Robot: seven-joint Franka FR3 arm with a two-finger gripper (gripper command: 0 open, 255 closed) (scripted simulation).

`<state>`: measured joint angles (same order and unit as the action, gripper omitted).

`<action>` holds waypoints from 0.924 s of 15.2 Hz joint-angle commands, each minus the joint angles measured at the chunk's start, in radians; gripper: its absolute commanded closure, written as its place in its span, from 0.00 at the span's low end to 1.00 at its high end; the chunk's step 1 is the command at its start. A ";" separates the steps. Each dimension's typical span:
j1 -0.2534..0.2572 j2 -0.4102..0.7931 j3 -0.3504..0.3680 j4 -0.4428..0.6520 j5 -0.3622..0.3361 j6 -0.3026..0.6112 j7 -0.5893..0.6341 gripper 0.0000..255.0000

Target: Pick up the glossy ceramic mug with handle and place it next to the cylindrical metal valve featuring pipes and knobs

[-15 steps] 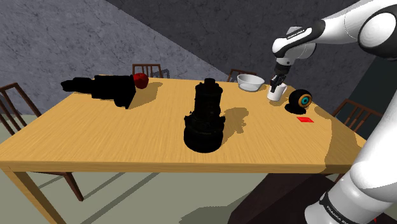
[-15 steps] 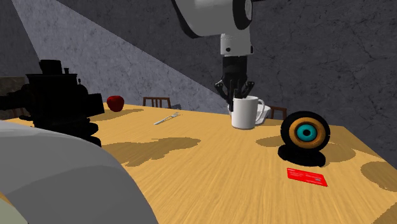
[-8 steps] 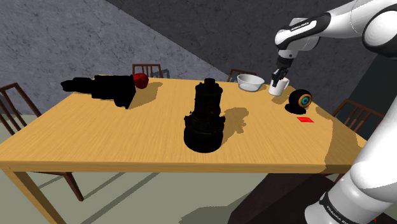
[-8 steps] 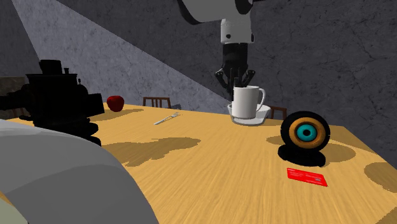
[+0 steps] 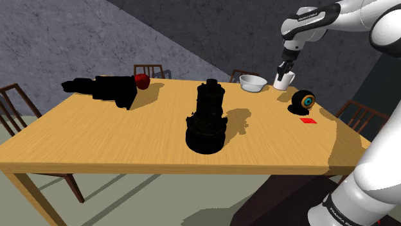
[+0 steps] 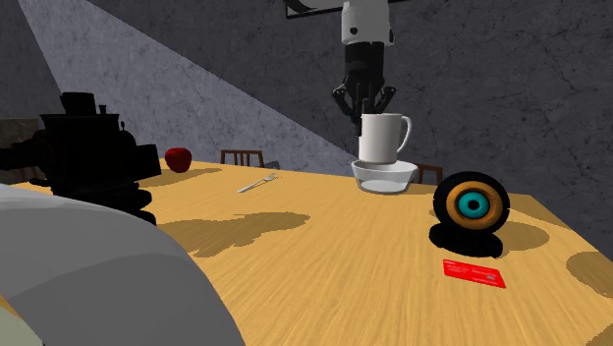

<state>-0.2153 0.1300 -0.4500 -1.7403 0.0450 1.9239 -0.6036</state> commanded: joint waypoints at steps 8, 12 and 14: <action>-0.002 -0.005 -0.002 0.118 -0.004 -0.123 0.002 1.00; -0.004 0.001 -0.003 0.179 -0.001 -0.179 0.000 1.00; -0.006 0.005 -0.004 0.212 0.001 -0.207 -0.001 1.00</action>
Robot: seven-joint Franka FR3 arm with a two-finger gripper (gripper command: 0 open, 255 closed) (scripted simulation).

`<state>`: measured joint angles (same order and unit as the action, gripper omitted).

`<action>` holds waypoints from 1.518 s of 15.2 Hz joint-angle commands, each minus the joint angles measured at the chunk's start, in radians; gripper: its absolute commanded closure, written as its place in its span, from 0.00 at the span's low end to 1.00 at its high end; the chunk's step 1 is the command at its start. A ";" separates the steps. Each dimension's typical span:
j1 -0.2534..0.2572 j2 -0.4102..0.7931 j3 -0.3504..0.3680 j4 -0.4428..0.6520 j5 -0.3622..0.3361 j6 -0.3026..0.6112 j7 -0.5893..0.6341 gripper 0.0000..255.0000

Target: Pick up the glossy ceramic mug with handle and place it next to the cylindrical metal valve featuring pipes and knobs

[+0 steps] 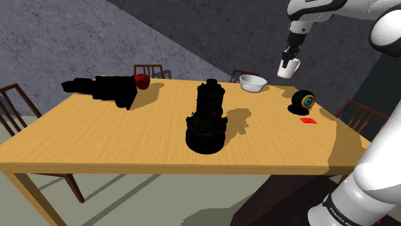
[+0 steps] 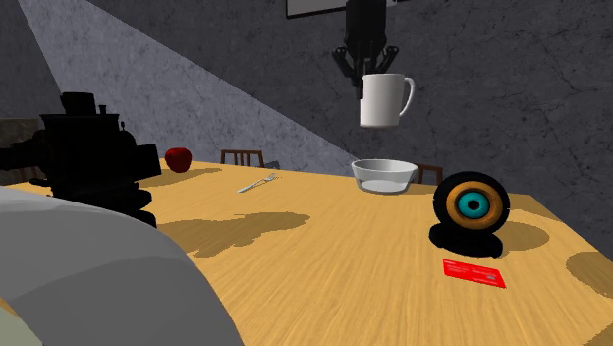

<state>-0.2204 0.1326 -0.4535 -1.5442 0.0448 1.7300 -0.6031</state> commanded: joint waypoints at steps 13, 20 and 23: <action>-0.027 0.068 -0.009 0.276 0.033 -0.215 -0.018 1.00; -0.062 0.140 -0.015 0.474 0.070 -0.346 -0.033 1.00; -0.089 0.186 -0.017 0.585 0.094 -0.415 -0.040 1.00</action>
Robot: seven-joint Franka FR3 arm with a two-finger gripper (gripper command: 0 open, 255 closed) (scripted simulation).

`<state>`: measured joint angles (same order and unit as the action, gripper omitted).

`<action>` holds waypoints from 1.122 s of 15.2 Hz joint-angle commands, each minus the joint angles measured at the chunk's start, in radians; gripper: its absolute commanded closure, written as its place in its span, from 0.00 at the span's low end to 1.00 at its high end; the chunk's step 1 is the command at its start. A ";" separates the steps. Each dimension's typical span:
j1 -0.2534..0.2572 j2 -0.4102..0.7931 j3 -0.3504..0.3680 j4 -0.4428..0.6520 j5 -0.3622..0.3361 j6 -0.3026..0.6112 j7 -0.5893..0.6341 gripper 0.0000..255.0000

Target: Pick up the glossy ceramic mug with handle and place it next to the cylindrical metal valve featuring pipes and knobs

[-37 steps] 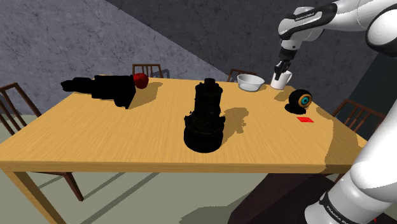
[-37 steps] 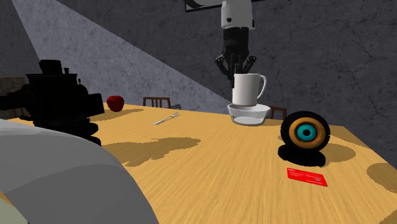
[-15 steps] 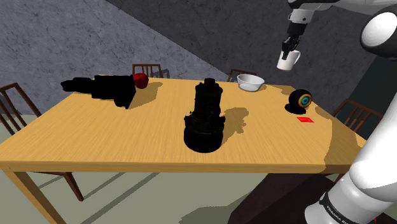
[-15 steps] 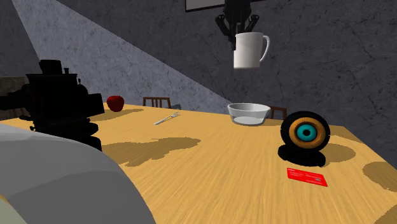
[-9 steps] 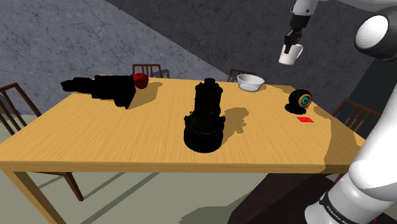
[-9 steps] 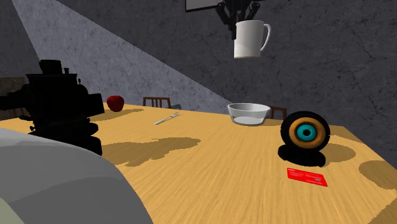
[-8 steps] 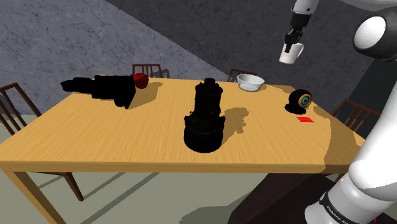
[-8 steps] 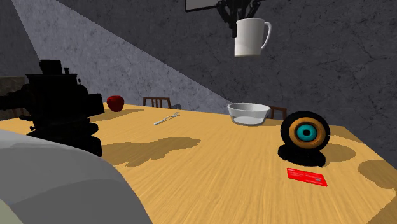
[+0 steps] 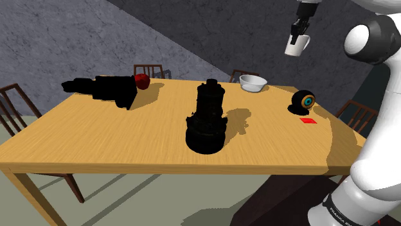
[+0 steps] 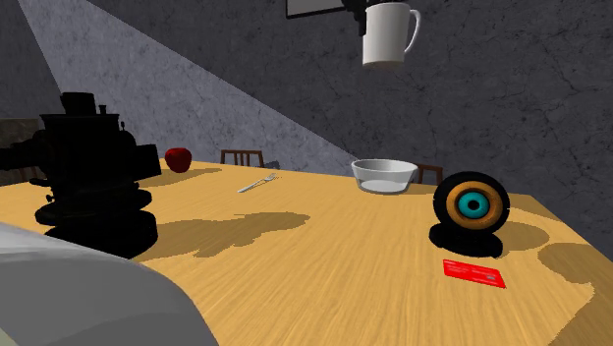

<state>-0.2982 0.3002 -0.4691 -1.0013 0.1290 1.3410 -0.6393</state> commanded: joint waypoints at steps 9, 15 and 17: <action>0.139 -0.057 0.047 -0.032 -0.048 -0.019 0.166 1.00; 0.245 -0.078 0.098 -0.056 -0.078 -0.015 0.310 1.00; 0.275 -0.073 0.115 -0.047 -0.082 -0.020 0.357 1.00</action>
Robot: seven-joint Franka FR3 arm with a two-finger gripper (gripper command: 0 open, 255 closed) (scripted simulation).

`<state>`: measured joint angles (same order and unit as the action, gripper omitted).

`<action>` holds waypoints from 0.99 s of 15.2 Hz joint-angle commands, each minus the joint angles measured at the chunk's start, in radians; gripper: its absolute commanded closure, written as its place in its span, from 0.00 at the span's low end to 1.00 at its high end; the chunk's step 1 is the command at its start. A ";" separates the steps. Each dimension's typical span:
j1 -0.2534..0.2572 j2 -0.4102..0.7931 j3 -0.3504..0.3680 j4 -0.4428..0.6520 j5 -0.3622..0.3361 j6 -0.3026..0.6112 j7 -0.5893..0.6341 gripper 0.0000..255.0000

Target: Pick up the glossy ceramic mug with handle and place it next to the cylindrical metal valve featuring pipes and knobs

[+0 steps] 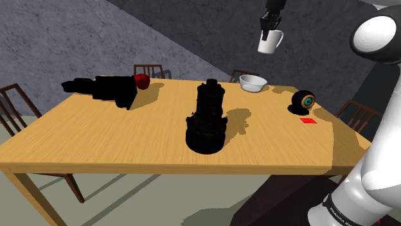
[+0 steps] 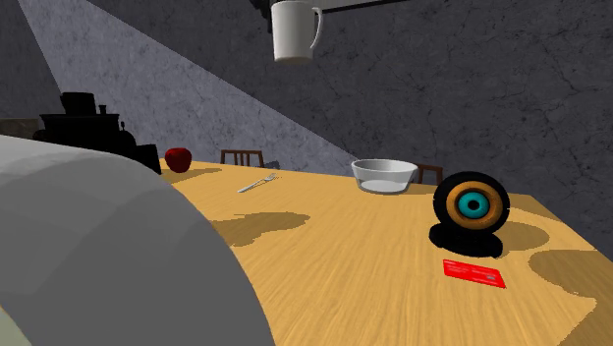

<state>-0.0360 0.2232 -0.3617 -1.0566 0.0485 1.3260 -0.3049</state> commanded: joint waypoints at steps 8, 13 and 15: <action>0.117 0.092 0.068 0.144 0.001 -0.057 0.195 1.00; 0.159 0.155 0.090 0.228 0.008 -0.081 0.267 1.00; 0.175 0.112 0.089 0.130 -0.005 -0.026 0.271 1.00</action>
<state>0.1315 0.3510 -0.2728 -0.8881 0.0488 1.2763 -0.0374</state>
